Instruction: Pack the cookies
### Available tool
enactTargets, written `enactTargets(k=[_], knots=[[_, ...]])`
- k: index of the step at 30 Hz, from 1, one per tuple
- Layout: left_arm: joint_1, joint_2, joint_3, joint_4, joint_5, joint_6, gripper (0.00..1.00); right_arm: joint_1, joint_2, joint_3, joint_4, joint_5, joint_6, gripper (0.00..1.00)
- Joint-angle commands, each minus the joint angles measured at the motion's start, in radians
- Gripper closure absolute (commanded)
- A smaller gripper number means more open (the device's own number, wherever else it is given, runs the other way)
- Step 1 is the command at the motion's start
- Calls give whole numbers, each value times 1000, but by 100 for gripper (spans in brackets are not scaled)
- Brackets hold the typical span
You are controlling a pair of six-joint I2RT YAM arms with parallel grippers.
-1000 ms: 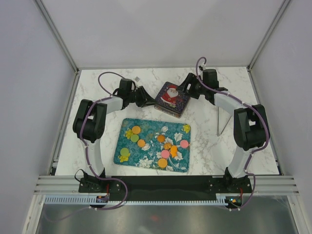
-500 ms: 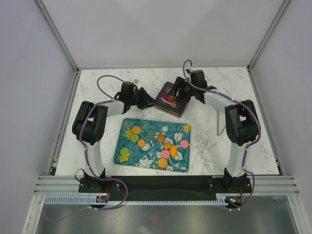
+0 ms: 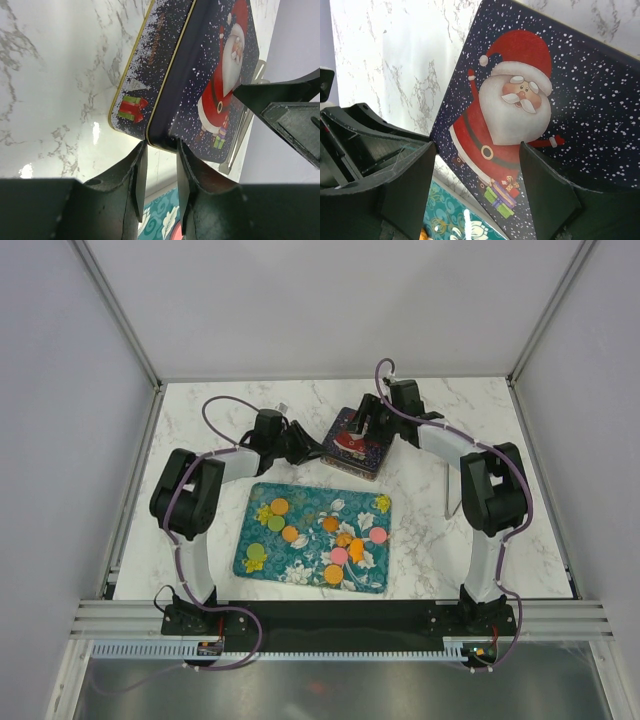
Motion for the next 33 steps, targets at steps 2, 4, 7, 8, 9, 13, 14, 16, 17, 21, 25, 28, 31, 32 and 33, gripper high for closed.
enactTargets(k=[2, 4, 7, 8, 9, 13, 14, 16, 17, 21, 25, 28, 31, 32, 33], knots=[[-80, 77, -43, -204, -93, 16, 67, 1, 36, 40, -82, 73, -41, 23], [-97, 62, -47, -204, -96, 19, 67, 1, 50, 66, -111, 90, -57, 23], [-137, 37, -57, -204, -97, 23, 67, 1, 79, 108, -137, 99, -66, 23], [-146, 30, -61, -204, -97, 28, 67, -1, 84, 115, -140, 99, -68, 23], [-155, 22, -61, -204, -99, 29, 68, 1, 96, 125, -148, 102, -69, 23], [-195, 2, -67, -202, -99, 42, 67, 1, 131, 177, -162, 94, -75, 23], [-197, -1, -66, -198, -88, 43, 67, 2, 136, 184, -162, 90, -74, 23], [-201, -6, -66, -193, -84, 45, 67, 4, 154, 209, -163, 79, -75, 23], [-201, -7, -63, -192, -82, 46, 67, 5, 161, 218, -165, 74, -74, 23], [-201, -7, -52, -190, -76, 54, 68, 16, 190, 250, -179, 70, -78, 23], [-198, -36, -37, -185, -85, 88, 66, 18, 167, 229, -162, 77, -97, 23], [-187, -67, 3, -187, -102, 131, 62, 16, 132, 244, -153, 87, -115, 23], [-164, -101, 37, -198, -99, 164, 59, 15, 89, 278, -151, 87, -129, 22], [-157, -115, 55, -201, -90, 175, 58, 12, 57, 284, -151, 88, -133, 22], [-149, -127, 64, -205, -87, 183, 57, 7, 37, 290, -151, 97, -135, 21]])
